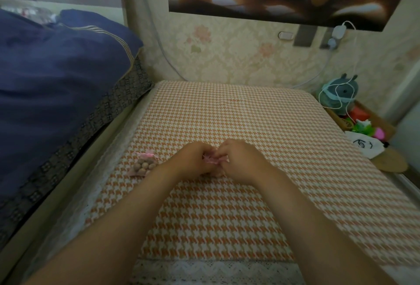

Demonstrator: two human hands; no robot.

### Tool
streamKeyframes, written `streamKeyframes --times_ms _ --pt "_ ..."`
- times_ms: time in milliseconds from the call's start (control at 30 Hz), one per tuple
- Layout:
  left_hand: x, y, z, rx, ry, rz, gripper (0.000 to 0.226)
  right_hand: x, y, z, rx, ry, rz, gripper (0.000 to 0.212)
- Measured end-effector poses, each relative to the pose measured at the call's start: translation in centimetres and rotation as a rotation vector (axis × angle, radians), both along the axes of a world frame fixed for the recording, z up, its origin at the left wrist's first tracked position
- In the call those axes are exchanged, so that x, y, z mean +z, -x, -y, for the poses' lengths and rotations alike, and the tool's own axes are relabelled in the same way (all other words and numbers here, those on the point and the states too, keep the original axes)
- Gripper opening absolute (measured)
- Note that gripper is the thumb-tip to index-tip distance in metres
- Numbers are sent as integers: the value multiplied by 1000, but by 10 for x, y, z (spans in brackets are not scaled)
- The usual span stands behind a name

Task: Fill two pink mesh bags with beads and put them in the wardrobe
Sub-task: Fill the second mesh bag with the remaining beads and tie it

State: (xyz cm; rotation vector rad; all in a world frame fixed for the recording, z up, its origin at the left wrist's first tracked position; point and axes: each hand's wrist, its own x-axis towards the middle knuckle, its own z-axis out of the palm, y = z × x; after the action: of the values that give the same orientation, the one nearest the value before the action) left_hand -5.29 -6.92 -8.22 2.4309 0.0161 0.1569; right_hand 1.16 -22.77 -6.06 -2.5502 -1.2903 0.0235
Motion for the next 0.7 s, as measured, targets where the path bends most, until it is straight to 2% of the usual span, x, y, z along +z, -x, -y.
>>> streamKeyframes --times_ms 167,300,400,467,633,700 --pt "-1 2 1 31 49 19 5 -2 -3 2 -70 -124 36 24" --pt "-2 -1 -1 102 71 6 29 -4 -4 3 -25 -97 -33 28" --pt "0 0 -1 68 114 -4 13 -7 -3 0 10 -19 -25 27" --pt "1 2 -2 40 103 -5 13 -8 -3 -2 12 -3 -40 26" --pt "2 2 -6 129 65 -7 16 -7 -4 1 -66 -182 -64 22" --pt "1 2 -5 147 102 -18 12 -4 -7 4 -103 -230 -106 29"
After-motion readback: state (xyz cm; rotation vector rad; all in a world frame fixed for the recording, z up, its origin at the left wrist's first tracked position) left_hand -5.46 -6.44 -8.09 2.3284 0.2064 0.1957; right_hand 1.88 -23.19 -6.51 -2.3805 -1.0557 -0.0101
